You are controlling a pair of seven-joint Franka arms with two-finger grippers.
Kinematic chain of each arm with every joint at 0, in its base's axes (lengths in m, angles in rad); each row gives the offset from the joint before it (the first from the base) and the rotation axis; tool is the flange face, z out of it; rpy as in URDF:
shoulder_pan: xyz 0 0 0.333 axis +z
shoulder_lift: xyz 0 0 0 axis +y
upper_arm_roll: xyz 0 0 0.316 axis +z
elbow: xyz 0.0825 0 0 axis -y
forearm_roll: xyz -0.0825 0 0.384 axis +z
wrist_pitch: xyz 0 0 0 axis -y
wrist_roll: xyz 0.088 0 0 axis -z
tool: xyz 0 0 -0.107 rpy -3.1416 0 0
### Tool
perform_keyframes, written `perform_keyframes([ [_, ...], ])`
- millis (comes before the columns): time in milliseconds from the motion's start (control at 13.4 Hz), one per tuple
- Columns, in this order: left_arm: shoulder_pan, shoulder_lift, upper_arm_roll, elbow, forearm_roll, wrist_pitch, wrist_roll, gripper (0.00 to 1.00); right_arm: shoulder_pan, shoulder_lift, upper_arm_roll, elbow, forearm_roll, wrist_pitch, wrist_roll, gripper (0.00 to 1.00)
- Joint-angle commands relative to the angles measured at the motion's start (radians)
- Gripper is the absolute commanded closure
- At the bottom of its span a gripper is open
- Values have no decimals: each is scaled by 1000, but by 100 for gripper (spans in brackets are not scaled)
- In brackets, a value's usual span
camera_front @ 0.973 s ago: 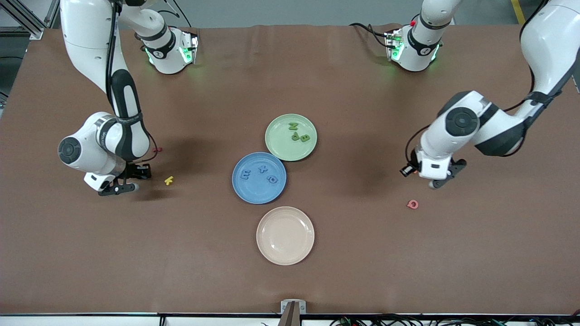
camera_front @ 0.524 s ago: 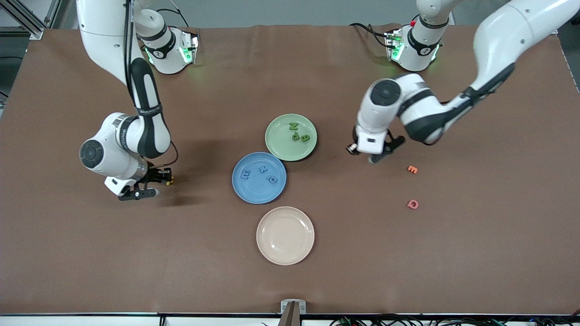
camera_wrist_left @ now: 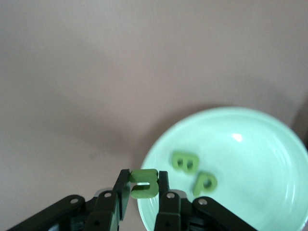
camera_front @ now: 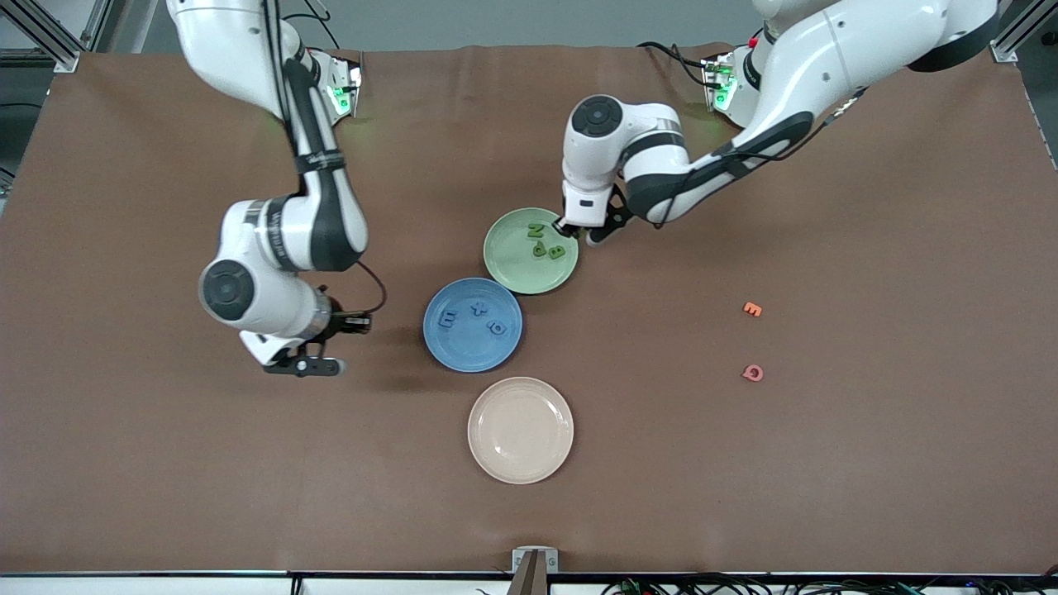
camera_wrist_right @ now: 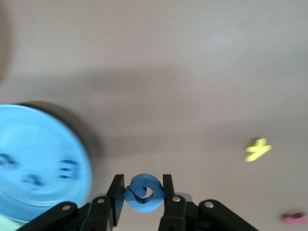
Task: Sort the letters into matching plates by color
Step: 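Carry the g to the blue plate while the left gripper carries n to green, then release the g on the blue plate while the left gripper releases n on green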
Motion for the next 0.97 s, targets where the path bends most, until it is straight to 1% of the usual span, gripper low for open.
perform_keyframes([
  [0, -70, 0, 57, 18, 0, 63, -50, 100, 23, 92, 41, 114, -9, -12, 161, 83],
  [150, -105, 2, 84, 33, 0, 79, -64, 100, 12, 137, 106, 168, -12, -3, 247, 83],
  [374, -138, 5, 118, 66, 0, 80, -64, 99, 10, 201, 137, 238, -12, 0, 322, 83],
  [524, -162, 8, 139, 92, 0, 89, -64, 98, 10, 229, 143, 258, -11, 14, 329, 83],
  [673, -199, 8, 184, 113, -8, 109, -65, 94, 7, 241, 175, 258, -9, 61, 339, 84],
  [748, -210, 10, 193, 119, -8, 111, -68, 86, 9, 250, 184, 258, -11, 92, 354, 84],
  [823, -216, 8, 198, 124, -8, 111, -68, 52, 9, 261, 194, 258, -11, 124, 364, 83],
  [898, -222, 7, 201, 124, -8, 109, -71, 6, 7, 273, 201, 261, -11, 143, 364, 84],
])
